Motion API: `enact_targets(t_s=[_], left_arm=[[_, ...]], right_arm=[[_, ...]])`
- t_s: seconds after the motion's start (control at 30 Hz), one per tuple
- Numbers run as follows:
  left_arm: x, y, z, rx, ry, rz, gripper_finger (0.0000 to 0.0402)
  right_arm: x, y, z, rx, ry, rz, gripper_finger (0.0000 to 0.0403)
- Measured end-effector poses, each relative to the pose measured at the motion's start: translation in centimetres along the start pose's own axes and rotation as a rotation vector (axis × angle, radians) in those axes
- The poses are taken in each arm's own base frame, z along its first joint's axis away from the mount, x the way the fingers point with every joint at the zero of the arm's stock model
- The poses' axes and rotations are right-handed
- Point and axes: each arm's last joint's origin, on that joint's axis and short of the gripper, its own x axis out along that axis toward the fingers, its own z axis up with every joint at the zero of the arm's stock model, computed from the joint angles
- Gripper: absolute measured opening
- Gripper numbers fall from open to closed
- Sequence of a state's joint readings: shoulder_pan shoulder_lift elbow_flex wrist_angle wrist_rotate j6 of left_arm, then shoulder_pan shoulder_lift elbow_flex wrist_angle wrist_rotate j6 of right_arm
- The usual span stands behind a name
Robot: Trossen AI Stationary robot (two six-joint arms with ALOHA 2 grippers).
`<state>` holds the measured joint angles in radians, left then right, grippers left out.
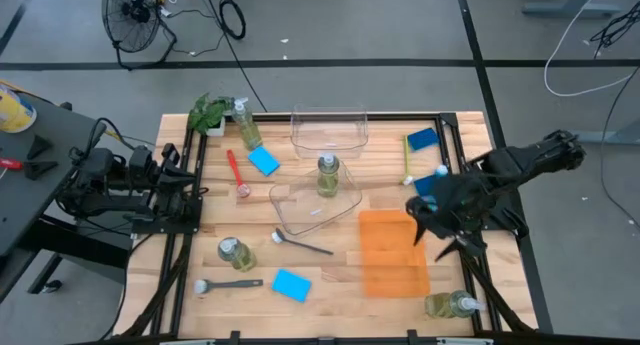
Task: Pick & Place Kitchen Sink Supplies
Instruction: Put the green dish soap into the bottom transparent bin
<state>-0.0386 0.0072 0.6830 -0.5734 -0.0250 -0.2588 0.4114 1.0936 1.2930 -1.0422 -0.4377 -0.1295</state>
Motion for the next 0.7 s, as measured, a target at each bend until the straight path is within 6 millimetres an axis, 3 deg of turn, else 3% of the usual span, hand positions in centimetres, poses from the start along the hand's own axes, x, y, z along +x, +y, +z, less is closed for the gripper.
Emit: enact_targets(t_s=[0.33, 0.7], left_arm=[[0.0, 0.0, 0.0, 0.000, 0.000, 0.000, 0.0037], [0.0, 0.0, 0.0, 0.000, 0.000, 0.000, 0.0037]], right_arm=[[1.4, 4.0, 0.0, 0.205, 0.074, 0.109, 0.0263], [2.0, 7.3, -0.5, 0.001, 0.116, 0.160, 0.0263]])
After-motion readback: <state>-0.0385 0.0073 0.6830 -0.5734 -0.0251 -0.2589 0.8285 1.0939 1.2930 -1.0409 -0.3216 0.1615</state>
